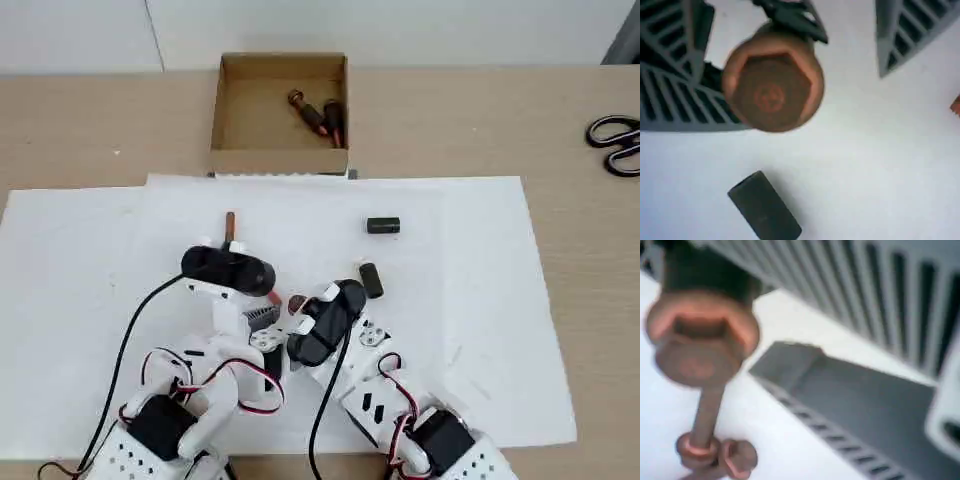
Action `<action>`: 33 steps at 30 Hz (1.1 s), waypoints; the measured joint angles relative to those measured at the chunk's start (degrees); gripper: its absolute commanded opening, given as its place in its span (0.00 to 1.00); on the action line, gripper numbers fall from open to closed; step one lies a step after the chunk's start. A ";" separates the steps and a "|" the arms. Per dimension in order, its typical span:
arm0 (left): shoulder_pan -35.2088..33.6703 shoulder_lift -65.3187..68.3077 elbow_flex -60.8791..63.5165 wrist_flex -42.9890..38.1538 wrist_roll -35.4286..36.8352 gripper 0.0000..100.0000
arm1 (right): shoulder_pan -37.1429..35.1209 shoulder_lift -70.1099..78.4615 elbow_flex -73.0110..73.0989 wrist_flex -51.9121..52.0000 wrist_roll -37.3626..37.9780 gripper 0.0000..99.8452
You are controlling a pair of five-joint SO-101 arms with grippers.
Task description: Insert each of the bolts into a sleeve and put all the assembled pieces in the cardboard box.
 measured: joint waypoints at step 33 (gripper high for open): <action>-26.73 0.00 -3.52 5.27 -10.11 0.01 | 9.93 0.00 -0.18 -0.09 0.00 0.00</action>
